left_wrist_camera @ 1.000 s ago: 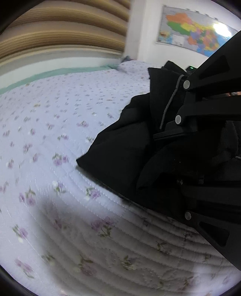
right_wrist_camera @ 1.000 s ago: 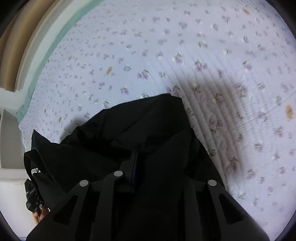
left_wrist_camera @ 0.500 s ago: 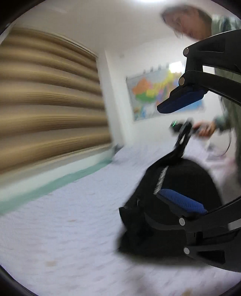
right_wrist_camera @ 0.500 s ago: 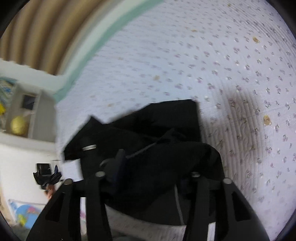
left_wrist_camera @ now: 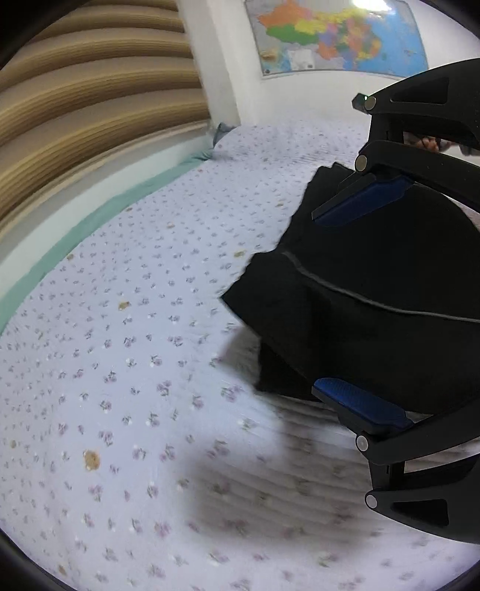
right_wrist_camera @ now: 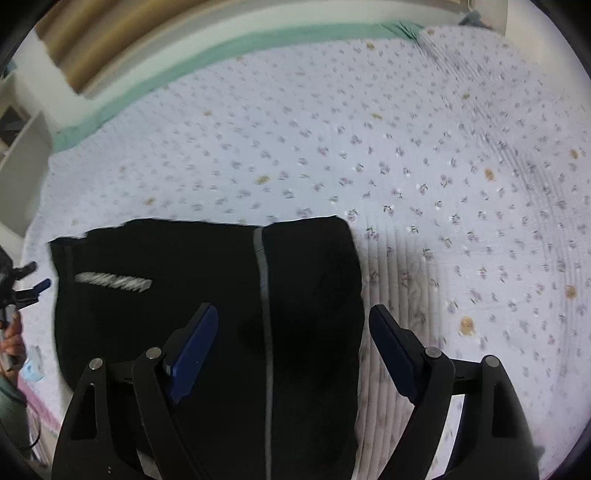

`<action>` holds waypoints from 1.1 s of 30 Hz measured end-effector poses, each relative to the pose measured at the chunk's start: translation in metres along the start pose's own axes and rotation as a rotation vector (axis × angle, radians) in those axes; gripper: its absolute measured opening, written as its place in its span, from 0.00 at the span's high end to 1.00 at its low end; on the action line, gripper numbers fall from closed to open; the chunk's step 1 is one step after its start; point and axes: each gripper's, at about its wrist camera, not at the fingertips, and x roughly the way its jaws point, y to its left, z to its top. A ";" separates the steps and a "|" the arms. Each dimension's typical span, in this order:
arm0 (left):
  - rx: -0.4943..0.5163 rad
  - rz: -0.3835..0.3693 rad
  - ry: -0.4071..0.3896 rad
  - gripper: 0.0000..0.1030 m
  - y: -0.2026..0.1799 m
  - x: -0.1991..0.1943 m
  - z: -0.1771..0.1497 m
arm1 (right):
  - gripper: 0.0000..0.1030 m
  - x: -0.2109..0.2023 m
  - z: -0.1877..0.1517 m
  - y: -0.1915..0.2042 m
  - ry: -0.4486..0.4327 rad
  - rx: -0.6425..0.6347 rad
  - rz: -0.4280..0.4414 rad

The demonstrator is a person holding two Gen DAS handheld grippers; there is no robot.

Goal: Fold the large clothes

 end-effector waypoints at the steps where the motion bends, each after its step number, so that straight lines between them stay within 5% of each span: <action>1: 0.019 0.033 0.008 0.18 -0.001 0.005 0.005 | 0.17 0.007 0.001 -0.003 -0.010 0.008 -0.006; 4: 0.042 0.094 0.060 0.18 -0.003 0.020 0.011 | 0.17 0.030 0.011 -0.021 -0.027 0.064 0.007; 8: 0.006 0.083 0.128 0.18 0.008 0.049 0.012 | 0.17 0.068 0.008 -0.038 0.044 0.172 0.113; 10: -0.017 0.065 0.116 0.21 0.013 0.057 0.008 | 0.29 0.069 0.003 -0.032 0.050 0.187 0.135; 11: -0.016 0.066 0.089 0.41 0.013 0.057 0.007 | 0.37 0.065 0.000 -0.027 0.031 0.166 0.104; 12: -0.010 0.077 0.050 0.75 0.011 0.053 0.004 | 0.54 0.055 -0.002 -0.015 -0.010 0.104 0.016; 13: -0.014 0.071 0.017 0.84 0.009 0.047 0.000 | 0.70 0.048 -0.005 -0.008 -0.027 0.076 -0.019; 14: -0.022 0.056 -0.024 0.86 0.005 0.038 -0.005 | 0.75 0.036 -0.007 -0.001 -0.059 0.053 -0.043; 22: 0.028 0.052 -0.175 0.88 -0.025 -0.030 -0.010 | 0.81 -0.015 0.019 0.032 -0.203 -0.007 -0.077; 25: 0.006 0.189 -0.106 0.86 -0.006 0.011 -0.001 | 0.81 0.024 0.032 0.029 -0.142 0.017 -0.094; 28: 0.038 0.328 0.005 0.72 0.015 0.073 -0.007 | 0.78 0.087 0.025 0.019 0.010 0.070 -0.088; 33: 0.116 0.376 0.014 0.69 -0.001 0.068 -0.006 | 0.66 0.091 0.024 0.017 0.068 0.083 -0.089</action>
